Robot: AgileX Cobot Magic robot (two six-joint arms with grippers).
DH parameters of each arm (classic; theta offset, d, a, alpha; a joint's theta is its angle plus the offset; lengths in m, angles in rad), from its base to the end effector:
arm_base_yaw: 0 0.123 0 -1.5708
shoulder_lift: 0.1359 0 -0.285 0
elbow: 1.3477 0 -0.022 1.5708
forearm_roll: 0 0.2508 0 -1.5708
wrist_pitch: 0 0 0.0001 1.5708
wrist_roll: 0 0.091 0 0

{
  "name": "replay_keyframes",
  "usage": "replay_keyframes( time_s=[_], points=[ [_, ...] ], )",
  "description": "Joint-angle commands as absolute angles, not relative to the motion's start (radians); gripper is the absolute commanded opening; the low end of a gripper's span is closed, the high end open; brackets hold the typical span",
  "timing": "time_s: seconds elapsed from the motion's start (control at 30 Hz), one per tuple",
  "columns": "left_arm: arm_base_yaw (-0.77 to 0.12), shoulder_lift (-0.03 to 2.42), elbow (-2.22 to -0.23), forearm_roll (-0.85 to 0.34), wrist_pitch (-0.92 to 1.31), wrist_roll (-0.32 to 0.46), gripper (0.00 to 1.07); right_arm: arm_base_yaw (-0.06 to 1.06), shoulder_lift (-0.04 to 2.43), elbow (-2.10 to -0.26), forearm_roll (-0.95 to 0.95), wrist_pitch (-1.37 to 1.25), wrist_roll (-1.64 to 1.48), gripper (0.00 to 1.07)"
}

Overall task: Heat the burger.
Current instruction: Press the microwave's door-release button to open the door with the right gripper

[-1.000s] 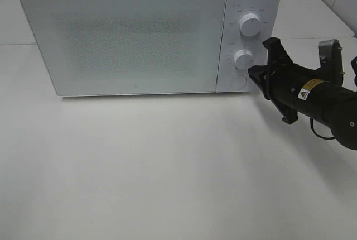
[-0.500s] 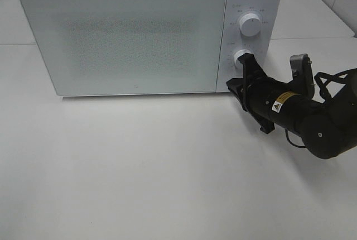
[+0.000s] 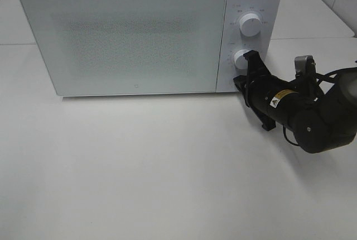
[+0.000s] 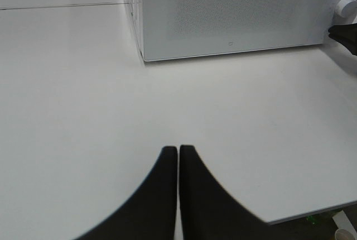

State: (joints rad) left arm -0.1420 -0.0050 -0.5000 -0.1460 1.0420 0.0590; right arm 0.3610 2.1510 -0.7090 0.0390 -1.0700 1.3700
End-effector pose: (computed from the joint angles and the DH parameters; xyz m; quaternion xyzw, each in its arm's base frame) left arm -0.0069 -0.0106 0.2795 0.0871 0.8402 -0.0948 0.5267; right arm 0.3281 0.1206 0.0721 0.4023 0.6919 0.4512 0.3948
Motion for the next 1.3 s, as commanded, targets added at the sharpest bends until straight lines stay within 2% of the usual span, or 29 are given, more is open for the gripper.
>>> replay_keyframes(
  time_s=[0.03,0.63,1.3],
  points=[
    [-0.142,-0.011,-0.496,-0.148,1.03,0.058,0.0,0.359,2.15,-0.723,0.058,-1.073,1.344,0.06],
    [-0.142,-0.011,-0.496,-0.148,1.03,0.058,0.0,0.358,2.15,-0.792,0.155,-1.038,1.279,0.06],
    [-0.142,-0.011,-0.496,-0.148,1.03,0.058,0.0,0.358,2.15,-0.881,0.133,-1.063,1.281,0.06]
  ],
)
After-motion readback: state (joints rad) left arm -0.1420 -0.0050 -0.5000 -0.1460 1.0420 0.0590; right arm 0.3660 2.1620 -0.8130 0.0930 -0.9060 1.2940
